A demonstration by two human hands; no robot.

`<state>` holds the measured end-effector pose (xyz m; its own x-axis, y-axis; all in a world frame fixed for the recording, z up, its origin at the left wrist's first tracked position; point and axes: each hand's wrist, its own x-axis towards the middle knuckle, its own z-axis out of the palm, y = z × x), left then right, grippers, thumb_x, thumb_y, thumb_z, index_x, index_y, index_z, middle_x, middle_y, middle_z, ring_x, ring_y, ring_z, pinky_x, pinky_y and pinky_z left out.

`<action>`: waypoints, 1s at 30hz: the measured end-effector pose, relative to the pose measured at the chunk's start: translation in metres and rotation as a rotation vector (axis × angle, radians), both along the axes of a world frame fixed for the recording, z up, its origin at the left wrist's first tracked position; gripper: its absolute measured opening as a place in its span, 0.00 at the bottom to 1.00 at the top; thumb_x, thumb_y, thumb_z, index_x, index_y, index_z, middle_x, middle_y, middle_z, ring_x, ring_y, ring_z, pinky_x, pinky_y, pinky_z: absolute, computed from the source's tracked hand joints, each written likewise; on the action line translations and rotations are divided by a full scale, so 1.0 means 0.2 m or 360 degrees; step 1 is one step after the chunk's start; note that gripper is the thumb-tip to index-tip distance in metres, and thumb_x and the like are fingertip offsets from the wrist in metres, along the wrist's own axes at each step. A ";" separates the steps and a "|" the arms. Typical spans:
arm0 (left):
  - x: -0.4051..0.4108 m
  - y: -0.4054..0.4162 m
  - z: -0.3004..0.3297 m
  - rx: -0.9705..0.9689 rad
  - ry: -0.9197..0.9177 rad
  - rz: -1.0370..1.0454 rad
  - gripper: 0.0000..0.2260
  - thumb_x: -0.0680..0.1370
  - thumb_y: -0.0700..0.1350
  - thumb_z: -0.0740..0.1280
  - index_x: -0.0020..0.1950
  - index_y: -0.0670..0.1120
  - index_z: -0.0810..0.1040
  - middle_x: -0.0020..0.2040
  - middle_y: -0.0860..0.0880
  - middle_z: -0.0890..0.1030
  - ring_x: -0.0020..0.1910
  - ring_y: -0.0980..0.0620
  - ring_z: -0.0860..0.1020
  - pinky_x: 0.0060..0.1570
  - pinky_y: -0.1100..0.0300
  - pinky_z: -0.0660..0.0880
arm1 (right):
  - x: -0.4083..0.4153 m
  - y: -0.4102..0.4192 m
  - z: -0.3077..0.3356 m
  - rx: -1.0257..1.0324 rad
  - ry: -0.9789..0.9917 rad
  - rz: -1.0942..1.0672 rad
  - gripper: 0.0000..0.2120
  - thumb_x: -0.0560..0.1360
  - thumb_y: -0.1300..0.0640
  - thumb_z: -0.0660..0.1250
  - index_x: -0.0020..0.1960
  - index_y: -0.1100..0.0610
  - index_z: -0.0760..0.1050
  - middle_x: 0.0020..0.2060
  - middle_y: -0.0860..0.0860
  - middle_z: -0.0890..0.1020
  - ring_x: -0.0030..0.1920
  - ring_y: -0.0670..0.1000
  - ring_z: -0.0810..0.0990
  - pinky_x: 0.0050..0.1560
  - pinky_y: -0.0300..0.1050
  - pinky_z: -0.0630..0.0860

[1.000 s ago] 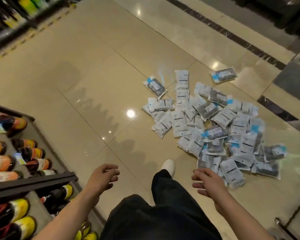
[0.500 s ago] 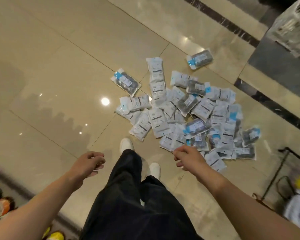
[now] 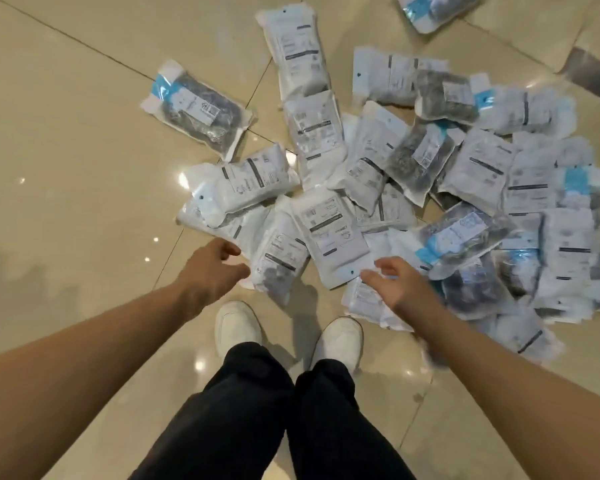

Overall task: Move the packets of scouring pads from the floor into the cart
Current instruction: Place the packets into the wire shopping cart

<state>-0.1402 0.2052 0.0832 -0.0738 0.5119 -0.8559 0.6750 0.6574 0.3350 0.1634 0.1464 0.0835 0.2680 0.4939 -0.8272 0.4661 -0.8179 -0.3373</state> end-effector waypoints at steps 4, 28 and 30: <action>0.13 -0.14 -0.59 -0.0070 0.0301 -0.0231 0.39 0.73 0.53 0.78 0.80 0.48 0.64 0.75 0.41 0.69 0.68 0.39 0.74 0.65 0.46 0.75 | -0.03 0.12 -0.54 0.0077 -0.0080 0.0076 0.23 0.73 0.38 0.77 0.61 0.49 0.76 0.69 0.55 0.73 0.67 0.56 0.77 0.71 0.56 0.74; 0.27 -0.21 -0.61 -0.0018 0.0177 0.0359 0.29 0.59 0.69 0.76 0.51 0.54 0.76 0.50 0.50 0.85 0.48 0.43 0.85 0.52 0.41 0.83 | -0.04 0.10 -0.54 -0.0017 0.0214 -0.0530 0.22 0.72 0.55 0.81 0.63 0.54 0.77 0.55 0.50 0.86 0.52 0.51 0.85 0.49 0.47 0.81; 0.24 -0.17 -0.35 0.0029 0.0098 0.0362 0.27 0.66 0.63 0.80 0.57 0.50 0.79 0.52 0.49 0.86 0.48 0.45 0.85 0.50 0.45 0.85 | -0.04 0.04 -0.24 -0.0008 0.0264 -0.0638 0.22 0.74 0.55 0.80 0.64 0.54 0.76 0.54 0.50 0.85 0.50 0.48 0.83 0.42 0.43 0.77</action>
<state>-0.0913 0.1715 0.0138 -0.2407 0.4916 -0.8369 0.5299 0.7890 0.3110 0.1554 0.1542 0.0356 0.3011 0.3737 -0.8773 0.0509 -0.9250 -0.3765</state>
